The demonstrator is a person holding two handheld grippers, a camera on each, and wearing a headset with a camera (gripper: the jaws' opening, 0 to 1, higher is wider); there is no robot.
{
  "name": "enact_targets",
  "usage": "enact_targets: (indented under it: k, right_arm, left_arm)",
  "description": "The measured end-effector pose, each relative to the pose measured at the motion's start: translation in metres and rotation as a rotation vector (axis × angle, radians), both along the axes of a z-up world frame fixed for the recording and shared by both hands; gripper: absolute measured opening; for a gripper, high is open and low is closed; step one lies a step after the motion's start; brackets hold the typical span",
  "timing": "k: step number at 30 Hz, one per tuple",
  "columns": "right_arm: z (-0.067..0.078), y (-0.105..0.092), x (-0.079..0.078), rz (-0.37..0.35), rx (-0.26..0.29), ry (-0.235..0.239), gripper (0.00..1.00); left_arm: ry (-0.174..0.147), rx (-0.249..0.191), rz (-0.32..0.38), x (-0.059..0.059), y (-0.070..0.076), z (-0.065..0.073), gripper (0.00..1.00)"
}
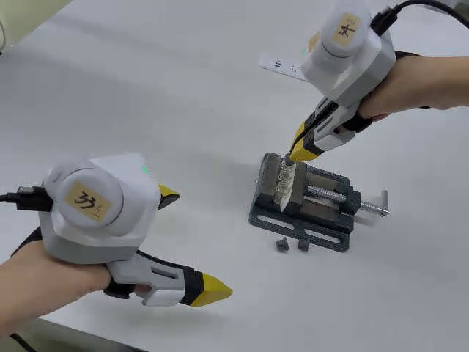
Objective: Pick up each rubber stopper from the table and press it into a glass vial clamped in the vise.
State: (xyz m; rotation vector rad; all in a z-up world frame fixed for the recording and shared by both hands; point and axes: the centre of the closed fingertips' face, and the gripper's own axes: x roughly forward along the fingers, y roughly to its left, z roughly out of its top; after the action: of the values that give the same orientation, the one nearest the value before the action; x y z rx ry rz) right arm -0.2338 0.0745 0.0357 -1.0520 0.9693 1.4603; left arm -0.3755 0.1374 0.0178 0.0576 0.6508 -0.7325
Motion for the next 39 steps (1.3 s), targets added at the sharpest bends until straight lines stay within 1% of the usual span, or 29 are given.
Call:
enact_targets:
  k: [5,7,8,10,13,15,17,18,20,21,23,24,29,33,35,37,39]
  right_arm:
    - [0.001,-0.001,0.003,-0.024,0.004,0.028,0.0]
    - [0.001,-0.002,-0.001,-0.035,0.007,0.047,0.0]
    - [0.001,-0.002,0.0,-0.048,0.008,0.063,0.0]
    - [0.001,-0.003,0.002,-0.059,0.01,0.071,0.0]
    - [0.001,-0.004,-0.001,-0.093,0.013,0.105,0.0]
    - [0.002,-0.003,-0.008,-0.09,0.01,0.104,0.0]
    - [0.002,-0.003,-0.012,-0.068,-0.004,0.084,0.0]
    - [0.001,-0.005,-0.009,-0.039,-0.018,0.065,0.0]
    - [-0.001,-0.004,-0.007,-0.039,-0.031,0.054,0.0]
    - [-0.002,-0.005,-0.004,-0.012,-0.047,0.037,0.0]
    - [0.0,-0.002,-0.01,-0.013,-0.055,0.029,0.0]
    - [-0.001,-0.004,-0.008,-0.001,-0.057,0.024,0.0]
    - [-0.003,-0.005,-0.006,-0.006,-0.047,0.013,0.0]
    - [-0.003,-0.004,-0.004,-0.023,-0.033,0.026,0.0]
    - [-0.004,-0.004,-0.004,-0.002,-0.03,0.016,0.0]
    - [-0.004,-0.006,-0.006,-0.015,-0.041,0.013,0.0]
    - [-0.006,-0.004,-0.003,-0.009,-0.054,0.006,0.0]
  left_arm:
    - [0.004,-0.003,0.003,-0.001,0.0,-0.002,0.89]
    - [0.004,-0.001,0.002,0.0,0.0,-0.003,0.89]
    - [0.004,-0.002,0.002,0.0,0.0,-0.003,0.89]
    - [0.005,-0.003,0.002,0.0,-0.001,-0.003,0.89]
    - [0.006,-0.003,0.002,0.0,0.0,-0.003,0.89]
    - [0.007,-0.002,0.001,0.001,0.0,-0.003,0.89]
    - [0.007,-0.003,0.001,0.001,-0.001,-0.003,0.88]
    - [0.008,-0.004,0.001,0.001,-0.001,-0.003,0.88]
    - [0.009,-0.003,0.0,0.001,-0.002,-0.004,0.88]
    - [0.01,-0.003,0.0,0.001,-0.002,-0.004,0.88]
    - [0.012,-0.005,-0.001,0.001,-0.004,-0.005,0.88]
    - [0.012,-0.006,-0.001,0.002,-0.004,-0.005,0.88]
    - [0.013,-0.005,-0.006,0.004,-0.005,-0.005,0.88]
    - [0.008,-0.003,-0.006,0.006,-0.006,-0.003,0.88]
    - [0.007,-0.006,-0.003,0.006,-0.006,-0.003,0.88]
    - [0.006,-0.006,-0.003,0.006,-0.006,-0.003,0.88]
    - [0.006,-0.004,-0.005,0.007,-0.006,-0.003,0.88]
